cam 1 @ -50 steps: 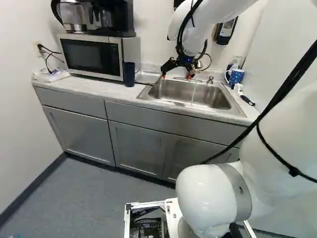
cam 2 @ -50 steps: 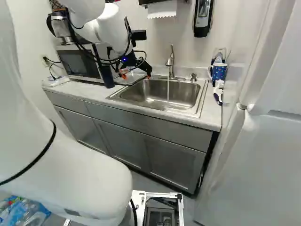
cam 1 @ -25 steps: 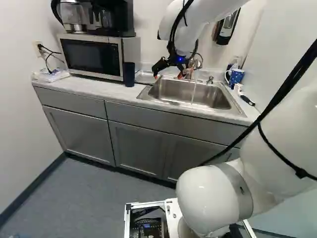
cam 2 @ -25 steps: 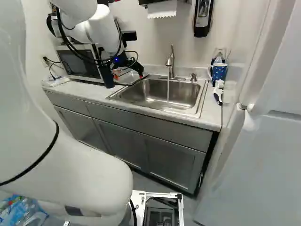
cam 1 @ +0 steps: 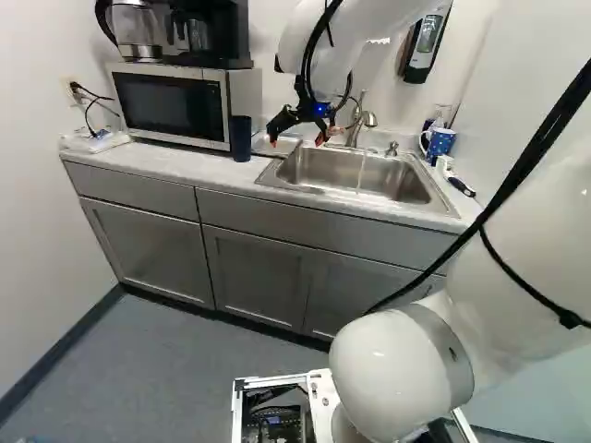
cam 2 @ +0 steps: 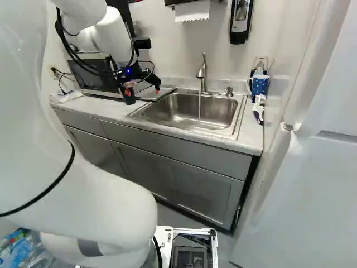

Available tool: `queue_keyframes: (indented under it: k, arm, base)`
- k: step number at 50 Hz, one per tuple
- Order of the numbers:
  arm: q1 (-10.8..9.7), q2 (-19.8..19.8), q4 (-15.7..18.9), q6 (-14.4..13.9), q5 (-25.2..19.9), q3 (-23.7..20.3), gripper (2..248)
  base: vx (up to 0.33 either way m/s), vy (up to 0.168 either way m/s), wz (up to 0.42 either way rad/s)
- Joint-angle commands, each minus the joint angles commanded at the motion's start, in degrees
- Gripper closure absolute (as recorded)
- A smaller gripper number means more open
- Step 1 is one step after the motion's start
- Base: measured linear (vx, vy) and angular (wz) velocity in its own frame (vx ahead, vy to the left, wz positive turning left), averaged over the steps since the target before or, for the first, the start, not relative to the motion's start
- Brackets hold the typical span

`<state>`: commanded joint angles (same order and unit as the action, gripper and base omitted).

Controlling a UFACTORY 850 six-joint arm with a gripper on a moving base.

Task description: Rinse the cup and place it in the tray

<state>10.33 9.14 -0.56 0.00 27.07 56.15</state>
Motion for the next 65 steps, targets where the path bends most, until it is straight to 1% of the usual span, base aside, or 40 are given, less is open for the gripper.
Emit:
queue_keyframes:
  k: [22,40,65]
  arm:
    - [4.42,-2.01,0.0,0.0,-0.54,1.86,3]
    - [7.85,-3.65,0.0,0.0,-2.5,3.41,3]
    - [9.1,-6.51,0.0,0.0,-6.53,3.41,3]
  base:
    - [0.0,0.0,0.0]
    - [0.0,0.0,0.0]
    - [0.0,0.0,0.0]
